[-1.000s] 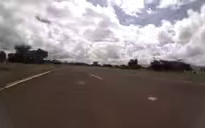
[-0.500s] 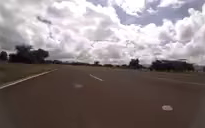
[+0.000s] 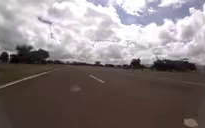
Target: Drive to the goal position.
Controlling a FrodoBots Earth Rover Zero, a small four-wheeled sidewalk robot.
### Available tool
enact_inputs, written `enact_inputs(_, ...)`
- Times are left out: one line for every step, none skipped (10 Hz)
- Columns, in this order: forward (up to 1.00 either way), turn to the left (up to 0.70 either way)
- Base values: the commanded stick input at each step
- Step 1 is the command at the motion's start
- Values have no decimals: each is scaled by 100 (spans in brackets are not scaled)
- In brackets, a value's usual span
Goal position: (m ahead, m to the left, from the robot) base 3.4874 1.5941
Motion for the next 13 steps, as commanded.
enact_inputs(100,30)
enact_inputs(100,33)
enact_inputs(100,36)
enact_inputs(100,39)
enact_inputs(100,40)
enact_inputs(100,40)
enact_inputs(100,40)
enact_inputs(100,40)
enact_inputs(100,40)
enact_inputs(100,40)
enact_inputs(100,40)
enact_inputs(100,27)
enact_inputs(100,14)
